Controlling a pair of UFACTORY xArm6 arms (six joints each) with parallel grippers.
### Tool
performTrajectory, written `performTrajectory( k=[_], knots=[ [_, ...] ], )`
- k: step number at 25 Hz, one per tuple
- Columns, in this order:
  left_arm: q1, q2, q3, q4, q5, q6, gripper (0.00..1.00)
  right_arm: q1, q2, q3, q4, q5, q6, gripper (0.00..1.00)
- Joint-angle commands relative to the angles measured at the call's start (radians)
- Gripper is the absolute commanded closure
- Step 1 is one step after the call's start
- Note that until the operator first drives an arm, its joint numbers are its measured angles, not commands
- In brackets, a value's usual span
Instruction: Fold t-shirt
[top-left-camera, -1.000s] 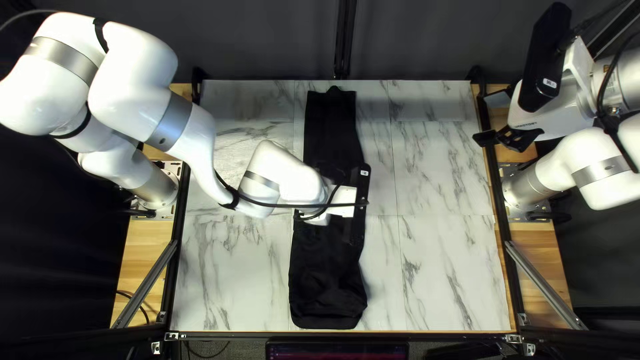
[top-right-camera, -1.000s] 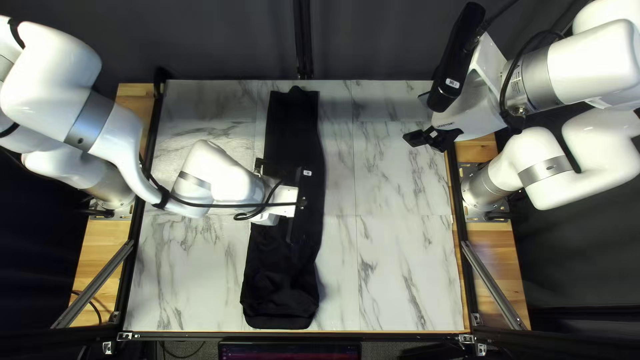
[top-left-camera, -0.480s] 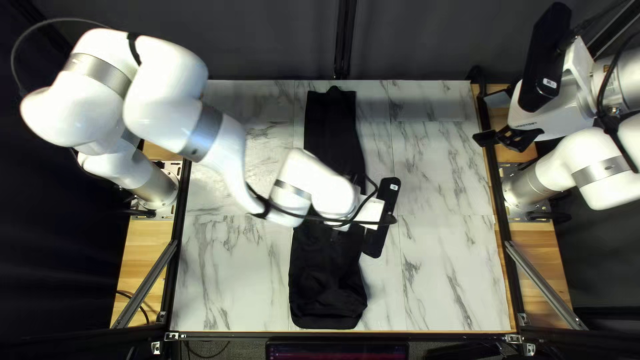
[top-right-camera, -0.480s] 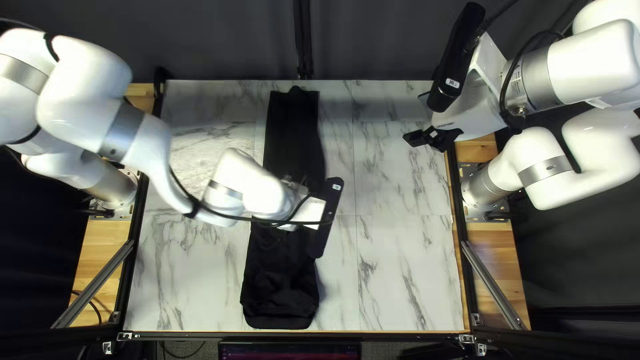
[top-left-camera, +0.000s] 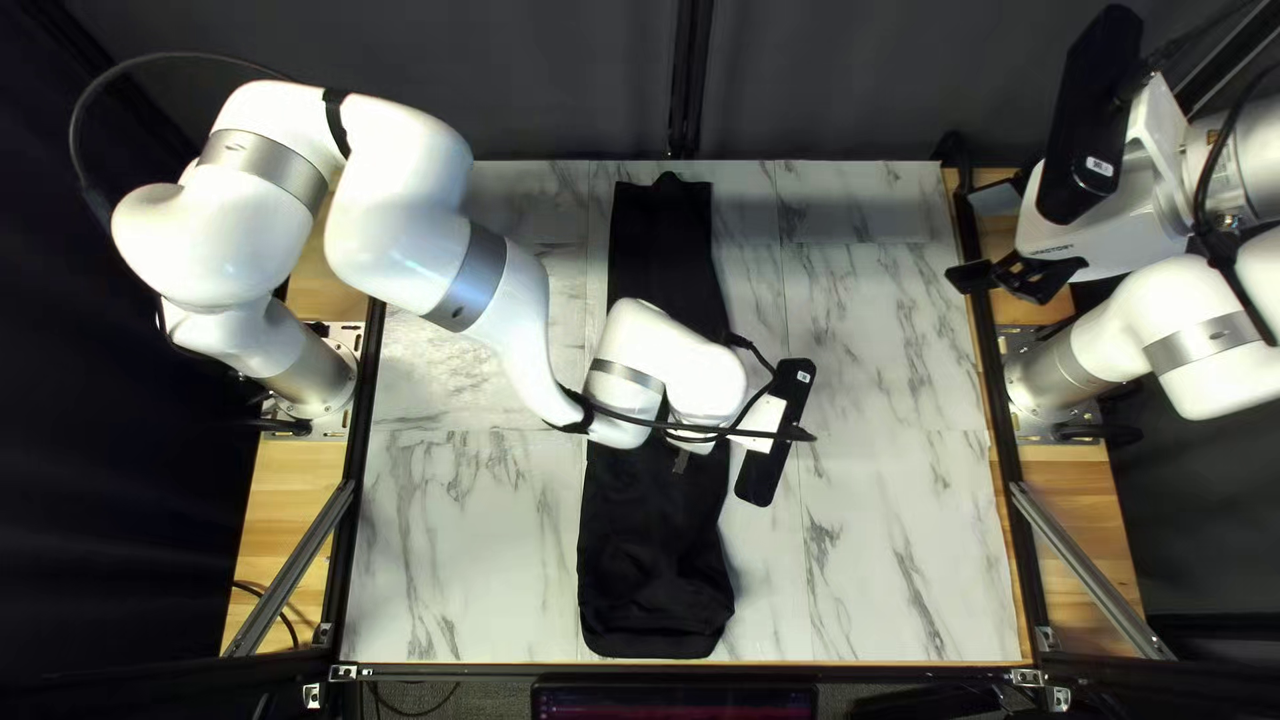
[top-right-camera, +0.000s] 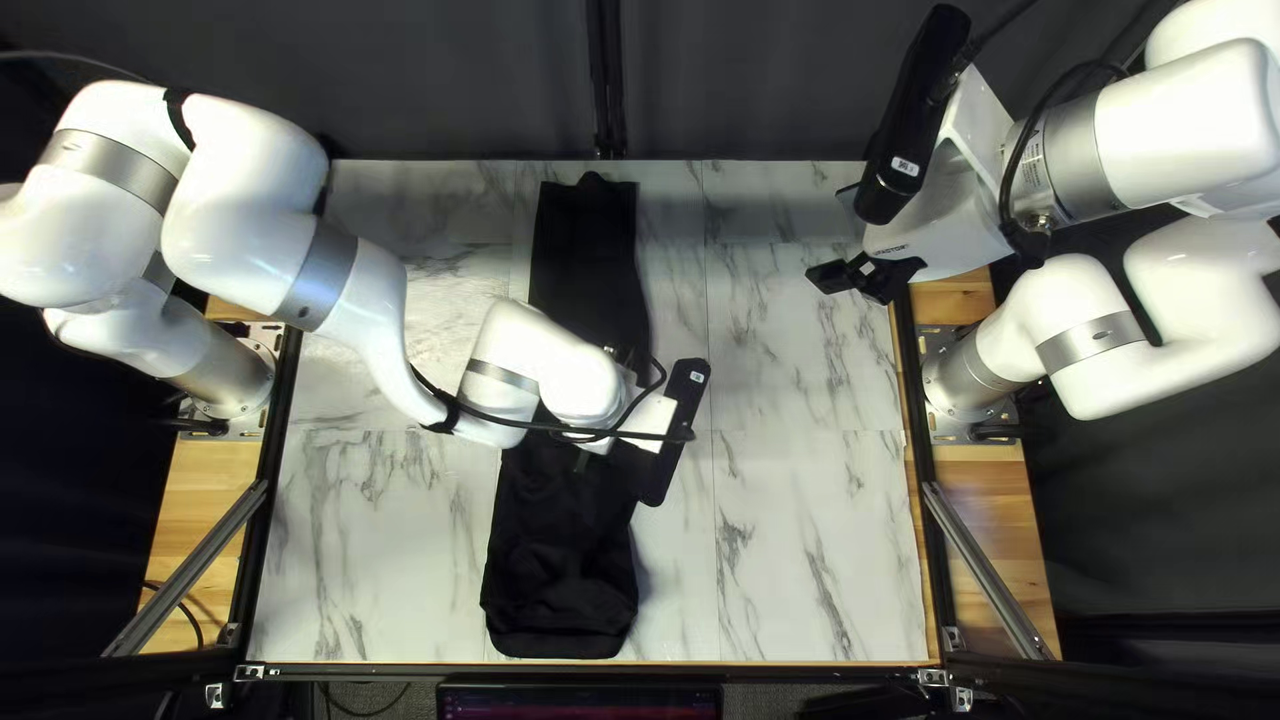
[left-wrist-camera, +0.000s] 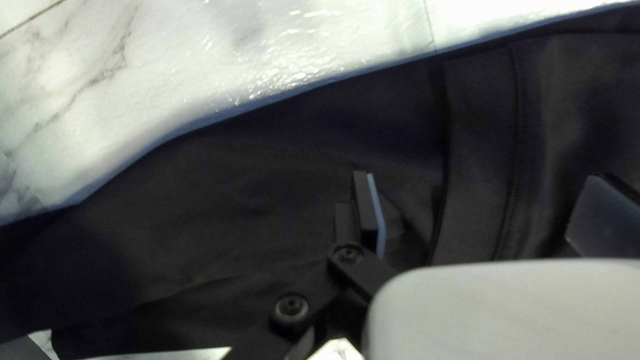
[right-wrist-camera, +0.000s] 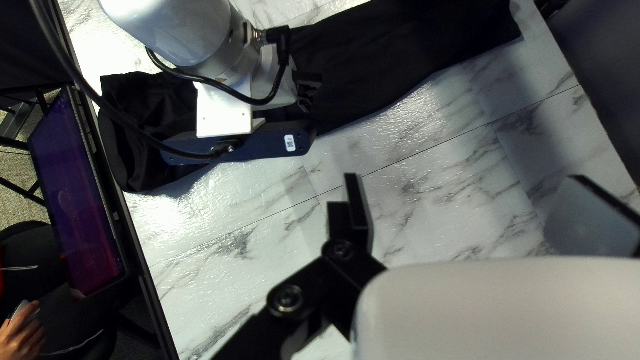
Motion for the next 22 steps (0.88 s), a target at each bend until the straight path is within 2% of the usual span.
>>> performTrajectory(
  k=[1, 6, 8, 11, 17, 22],
  knots=[
    [0.011, 0.012, 0.005, 0.014, -0.015, -0.001, 0.0, 0.0, 0.0, 0.0, 0.0, 0.0, 0.0, 0.0],
    [0.026, 0.034, 0.008, 0.019, -0.037, -0.001, 0.0, 0.0, 0.0, 0.0, 0.0, 0.0, 0.0, 0.0],
    [0.021, 0.009, 0.027, 0.025, -0.03, -0.014, 0.0, 0.0, 0.0, 0.0, 0.0, 0.0, 0.0, 0.0],
    [-0.004, -0.071, 0.058, 0.044, 0.019, -0.042, 0.0, 0.0, 0.0, 0.0, 0.0, 0.0, 0.0, 0.0],
    [-0.091, -0.277, 0.117, 0.096, 0.179, -0.116, 0.0, 0.0, 0.0, 0.0, 0.0, 0.0, 0.0, 0.0],
    [-0.098, -0.475, 0.203, 0.099, 0.301, -0.1, 0.0, 0.0, 0.0, 0.0, 0.0, 0.0, 0.0, 0.0]
  ],
)
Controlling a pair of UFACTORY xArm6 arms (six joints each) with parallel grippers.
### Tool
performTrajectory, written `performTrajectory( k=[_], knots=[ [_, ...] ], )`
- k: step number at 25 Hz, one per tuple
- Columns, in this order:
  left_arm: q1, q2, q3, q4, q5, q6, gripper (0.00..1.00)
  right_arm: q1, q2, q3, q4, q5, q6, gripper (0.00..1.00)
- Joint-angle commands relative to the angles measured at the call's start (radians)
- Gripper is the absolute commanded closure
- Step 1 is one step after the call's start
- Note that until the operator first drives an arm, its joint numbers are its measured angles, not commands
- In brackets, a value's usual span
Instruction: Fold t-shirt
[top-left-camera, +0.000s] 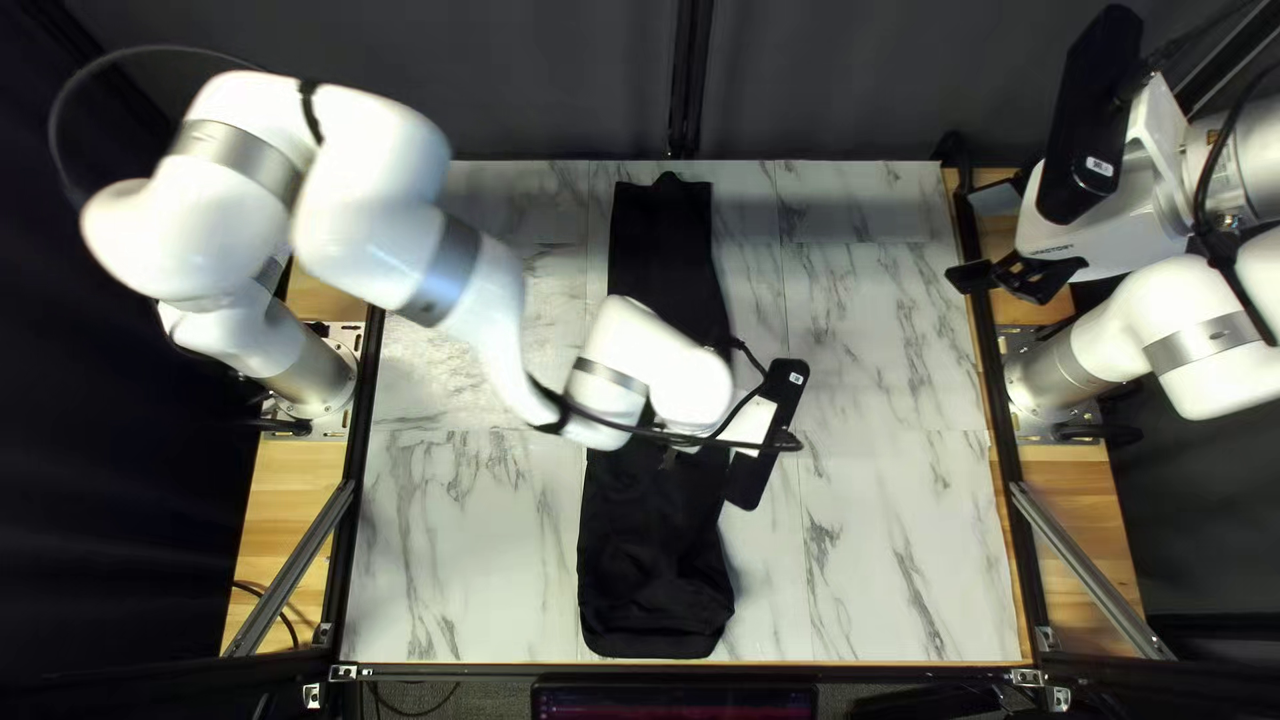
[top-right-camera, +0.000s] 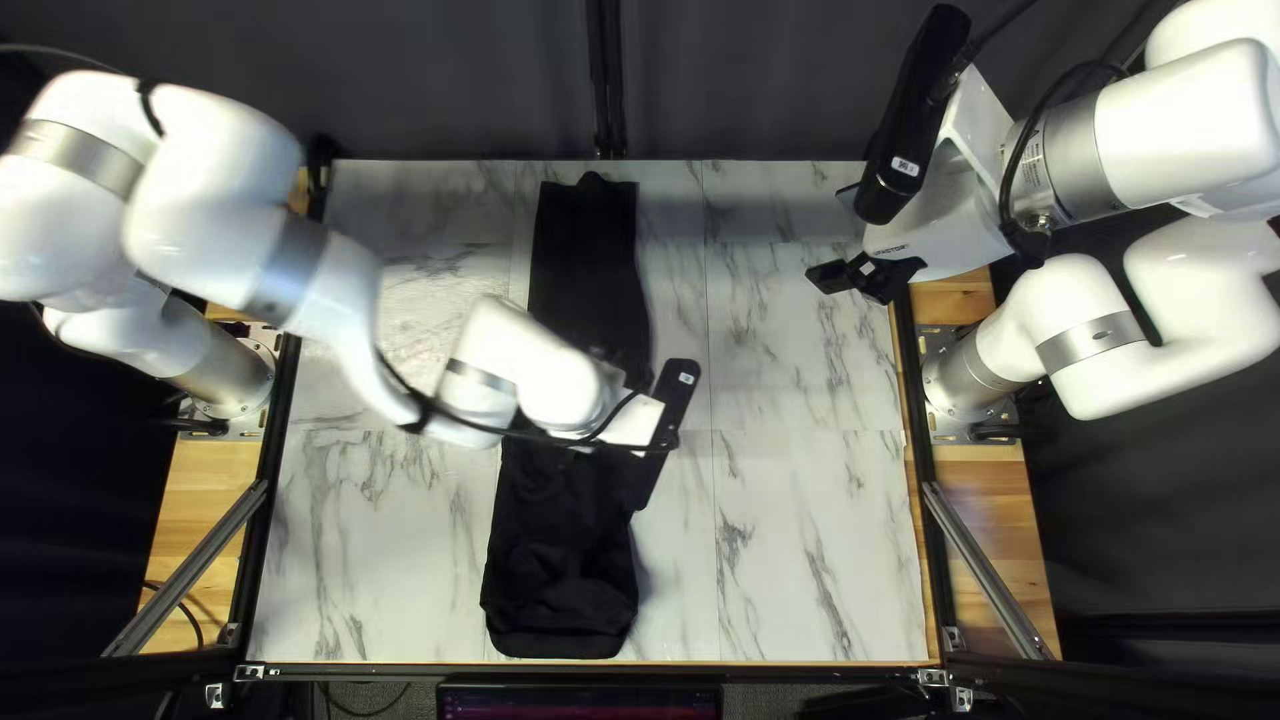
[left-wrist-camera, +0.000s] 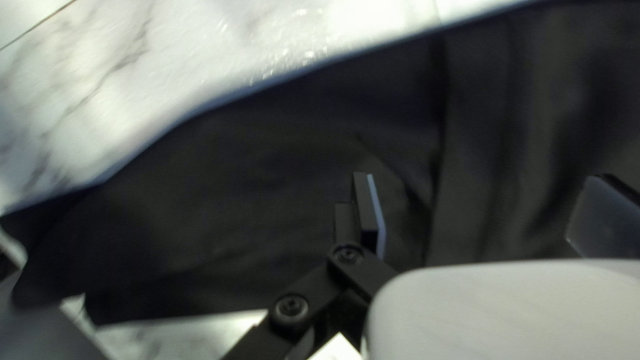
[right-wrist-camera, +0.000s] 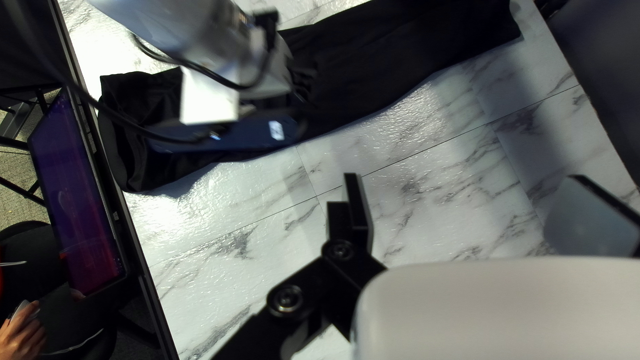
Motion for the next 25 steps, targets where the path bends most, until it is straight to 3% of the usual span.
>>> performTrajectory(
  k=[1, 3, 8, 11, 25],
  knots=[
    [-0.001, -0.158, 0.069, 0.002, 0.106, 0.019, 0.0, 0.0, 0.0, 0.0, 0.0, 0.0, 0.0, 0.0],
    [0.022, -0.254, 0.099, -0.003, 0.164, 0.058, 0.0, 0.0, 0.0, 0.0, 0.0, 0.0, 0.0, 0.0],
    [0.11, -0.337, 0.098, 0.014, 0.228, 0.134, 0.0, 0.0, 0.0, 0.0, 0.0, 0.0, 0.0, 0.0],
    [0.173, -0.338, 0.092, 0.018, 0.231, 0.128, 0.0, 0.0, 0.0, 0.0, 0.0, 0.0, 0.0, 0.0],
    [0.173, -0.338, 0.092, 0.018, 0.231, 0.128, 0.0, 0.0, 0.0, 0.0, 0.0, 0.0, 0.0, 0.0]
  ],
)
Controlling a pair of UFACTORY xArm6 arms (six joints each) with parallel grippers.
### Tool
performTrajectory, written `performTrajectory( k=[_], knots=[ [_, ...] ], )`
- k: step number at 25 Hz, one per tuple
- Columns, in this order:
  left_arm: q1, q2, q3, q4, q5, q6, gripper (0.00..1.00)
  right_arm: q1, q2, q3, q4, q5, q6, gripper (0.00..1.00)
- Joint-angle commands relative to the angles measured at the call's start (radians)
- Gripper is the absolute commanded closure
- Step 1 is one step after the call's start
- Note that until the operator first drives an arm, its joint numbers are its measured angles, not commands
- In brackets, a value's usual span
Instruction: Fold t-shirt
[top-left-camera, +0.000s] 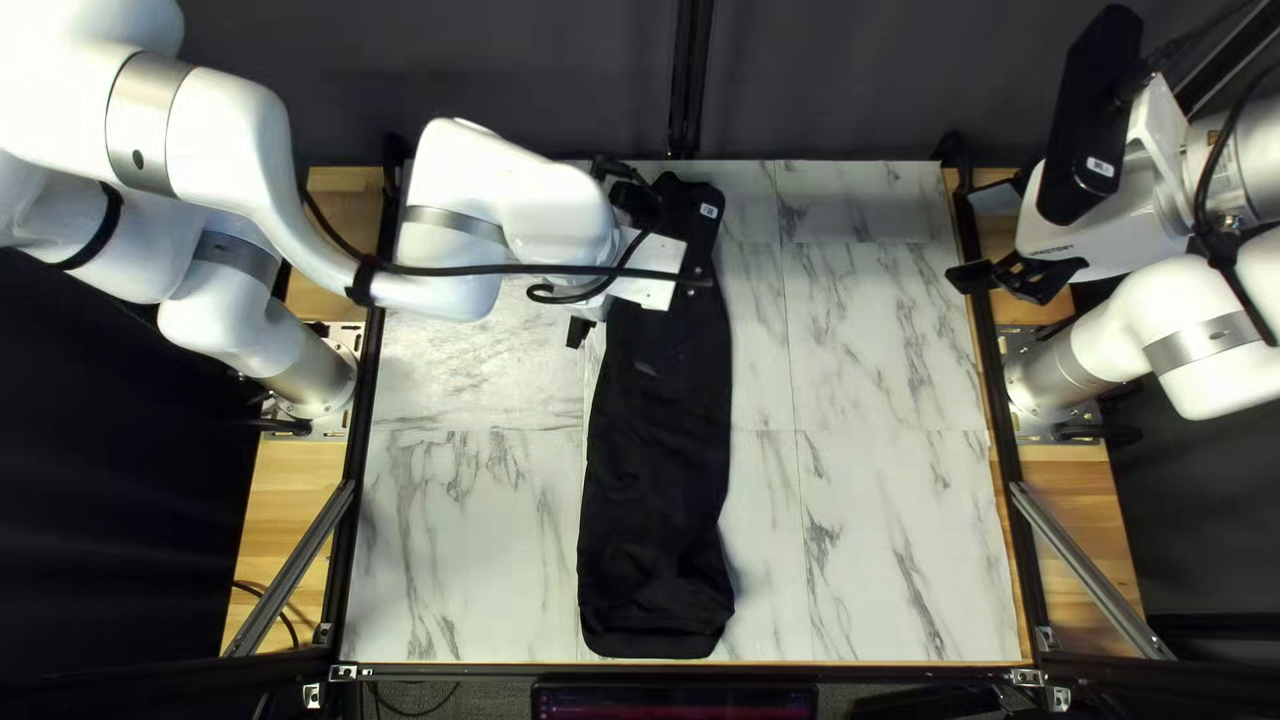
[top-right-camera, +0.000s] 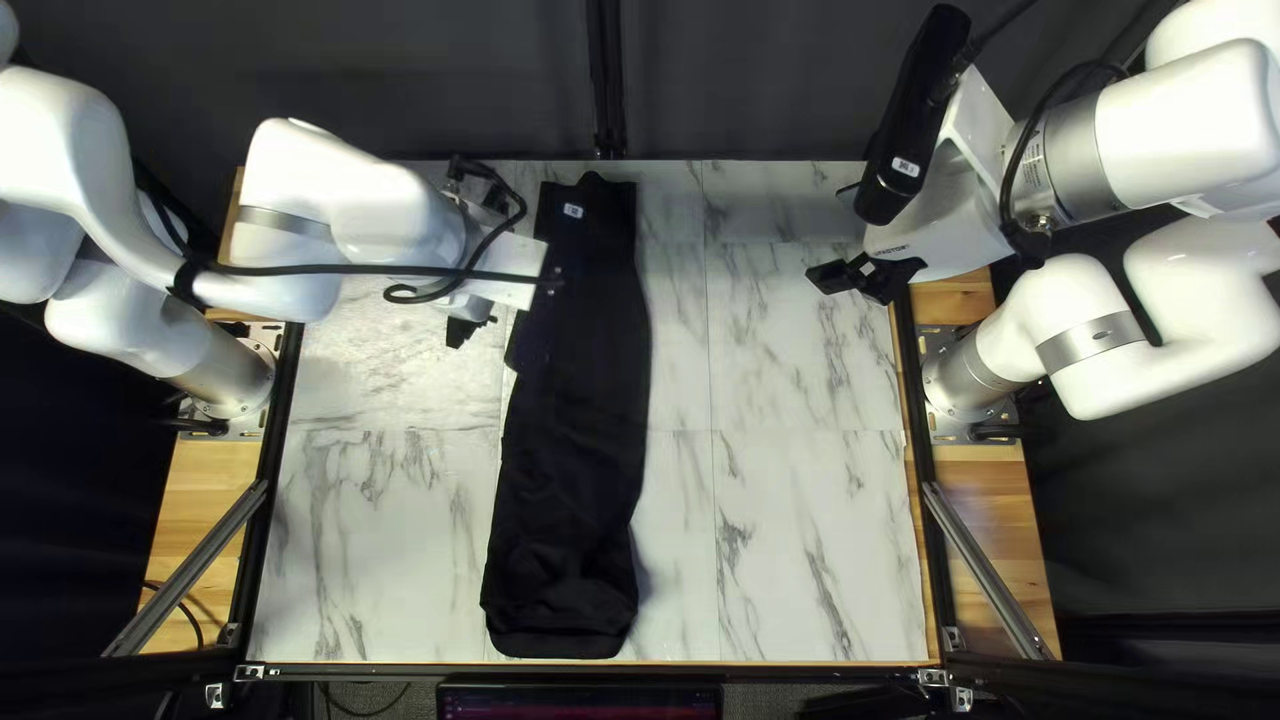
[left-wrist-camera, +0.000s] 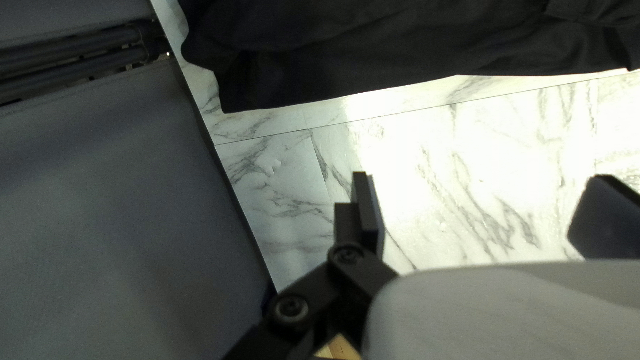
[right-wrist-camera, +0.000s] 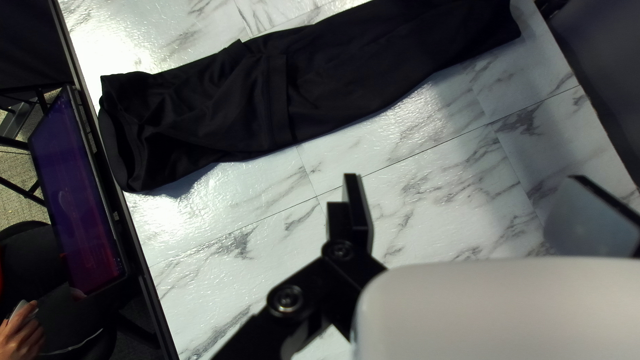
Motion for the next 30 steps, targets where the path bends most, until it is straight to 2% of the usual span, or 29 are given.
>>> performTrajectory(
  k=[1, 7, 9, 14, 19, 21, 24, 25, 26, 27, 30],
  knots=[
    [0.0, 0.0, 0.0, 0.0, 0.0, 0.0, 0.0, 0.0, 0.0, 0.0, 0.0, 0.0, 0.0, 0.0],
    [0.0, 0.0, 0.0, 0.0, 0.0, 0.0, 0.0, 0.0, 0.0, 0.0, 0.0, 0.0, 0.0, 0.0],
    [0.027, -0.003, 0.014, -0.012, -0.017, 0.011, 0.0, 0.0, 0.0, 0.0, 0.0, 0.0, 0.0, 0.0],
    [0.158, -0.018, 0.103, -0.028, -0.129, 0.042, 0.0, 0.0, 0.0, 0.0, 0.0, 0.0, 0.0, 0.0],
    [0.312, 0.03, 0.166, -0.064, -0.298, 0.064, 0.0, 0.0, 0.0, 0.0, 0.0, 0.0, 0.0, 0.0],
    [0.413, 0.07, 0.19, -0.141, -0.413, 0.137, 0.0, 0.0, 0.0, 0.0, 0.0, 0.0, 0.0, 0.0],
    [0.513, 0.134, 0.195, -0.266, -0.518, 0.257, 0.0, 0.0, 0.0, 0.0, 0.0, 0.0, 0.0, 0.0],
    [0.56, 0.18, 0.178, -0.347, -0.552, 0.335, 0.0, 0.0, 0.0, 0.0, 0.0, 0.0, 0.0, 0.0],
    [0.58, 0.211, 0.152, -0.382, -0.538, 0.365, 0.0, 0.0, 0.0, 0.0, 0.0, 0.0, 0.0, 0.0],
    [0.585, 0.239, 0.114, -0.377, -0.495, 0.356, 0.0, 0.0, 0.0, 0.0, 0.0, 0.0, 0.0, 0.0],
    [0.585, 0.239, 0.114, -0.377, -0.495, 0.356, 0.0, 0.0, 0.0, 0.0, 0.0, 0.0, 0.0, 0.0]
  ],
)
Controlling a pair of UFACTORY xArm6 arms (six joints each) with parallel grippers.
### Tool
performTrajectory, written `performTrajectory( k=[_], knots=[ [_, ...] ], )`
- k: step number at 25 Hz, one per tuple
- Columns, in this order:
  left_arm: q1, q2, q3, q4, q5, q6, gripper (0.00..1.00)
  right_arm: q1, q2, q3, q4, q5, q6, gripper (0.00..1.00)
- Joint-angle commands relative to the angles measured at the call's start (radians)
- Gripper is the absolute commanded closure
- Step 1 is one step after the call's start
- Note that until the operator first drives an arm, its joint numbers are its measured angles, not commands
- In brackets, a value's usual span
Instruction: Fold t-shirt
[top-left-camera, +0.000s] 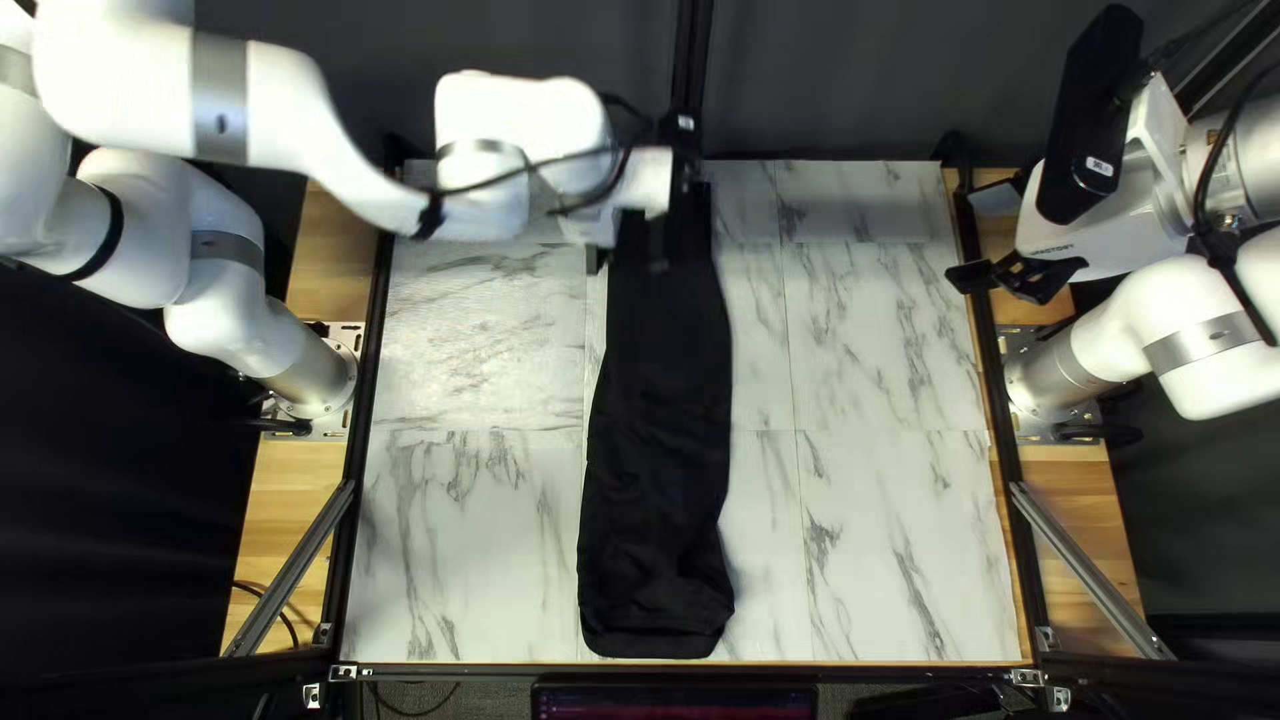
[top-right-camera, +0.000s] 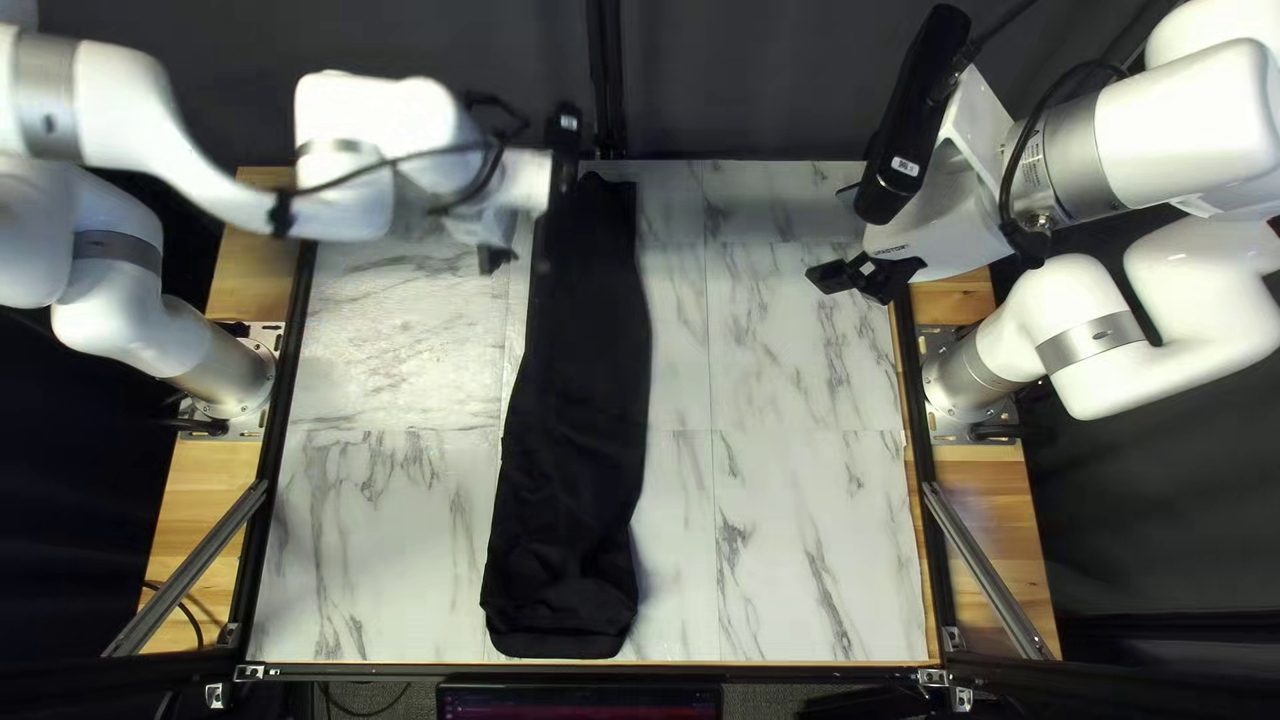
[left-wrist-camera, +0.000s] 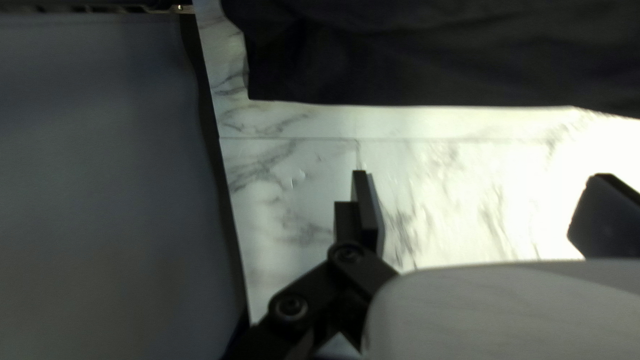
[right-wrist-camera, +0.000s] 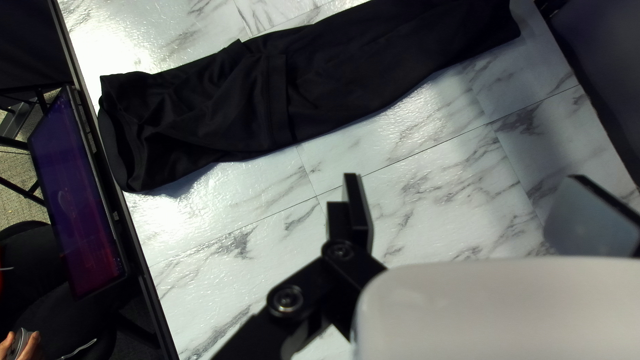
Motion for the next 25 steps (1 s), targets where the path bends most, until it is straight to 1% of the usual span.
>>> performTrajectory(
  k=[1, 4, 6, 8, 11, 16, 17, 18, 19, 23, 25],
  knots=[
    [0.029, 0.04, -0.039, -0.033, 0.015, 0.028, 0.0, 0.0, 0.0, 0.0, 0.0, 0.0, 0.0, 0.0],
    [0.029, 0.04, -0.039, -0.033, 0.015, 0.028, 0.0, 0.0, 0.0, 0.0, 0.0, 0.0, 0.0, 0.0],
    [0.011, 0.079, -0.072, -0.025, 0.01, 0.042, 0.0, 0.0, 0.0, 0.0, 0.0, 0.0, 0.0, 0.0],
    [0.012, 0.145, -0.112, -0.036, -0.015, 0.09, 0.0, 0.0, 0.0, 0.0, 0.0, 0.0, 0.0, 0.0],
    [0.016, 0.221, -0.146, -0.041, -0.046, 0.148, 0.0, 0.0, 0.0, 0.0, 0.0, 0.0, 0.0, 0.0],
    [0.024, 0.261, -0.137, -0.059, -0.096, 0.281, 0.0, 0.0, 0.0, 0.0, 0.0, 0.0, 0.0, 0.0],
    [0.027, 0.258, -0.134, -0.029, -0.085, 0.273, 0.0, 0.0, 0.0, 0.0, 0.0, 0.0, 0.0, 0.0],
    [0.03, 0.248, -0.136, 0.004, -0.064, 0.233, 0.0, 0.0, 0.0, 0.0, 0.0, 0.0, 0.0, 0.0],
    [0.03, 0.243, -0.137, 0.017, -0.053, 0.212, 0.0, 0.0, 0.0, 0.0, 0.0, 0.0, 0.0, 0.0],
    [0.032, 0.241, -0.131, 0.013, -0.056, 0.213, 0.0, 0.0, 0.0, 0.0, 0.0, 0.0, 0.0, 0.0],
    [0.023, 0.28, -0.166, 0.014, -0.067, 0.166, 0.0, 0.0, 0.0, 0.0, 0.0, 0.0, 0.0, 0.0]
  ],
)
